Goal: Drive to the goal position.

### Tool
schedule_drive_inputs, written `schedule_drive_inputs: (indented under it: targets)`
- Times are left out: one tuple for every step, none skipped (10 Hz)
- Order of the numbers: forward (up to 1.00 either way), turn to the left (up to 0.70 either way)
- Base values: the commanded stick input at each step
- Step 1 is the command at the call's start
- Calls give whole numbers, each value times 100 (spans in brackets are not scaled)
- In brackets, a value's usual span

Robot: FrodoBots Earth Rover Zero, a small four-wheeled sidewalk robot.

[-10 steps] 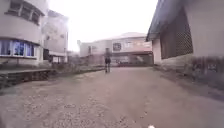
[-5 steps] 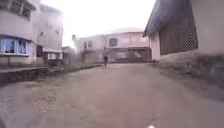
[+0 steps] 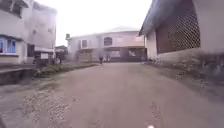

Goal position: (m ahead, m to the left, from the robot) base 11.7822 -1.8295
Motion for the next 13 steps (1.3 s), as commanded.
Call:
schedule_drive_inputs:
  targets:
    - [70,-14]
    - [70,14]
    - [70,15]
    - [70,13]
    - [70,9]
    - [70,6]
    - [70,4]
    - [70,5]
    - [70,-3]
    - [70,-14]
    - [70,-15]
    - [70,4]
    - [70,4]
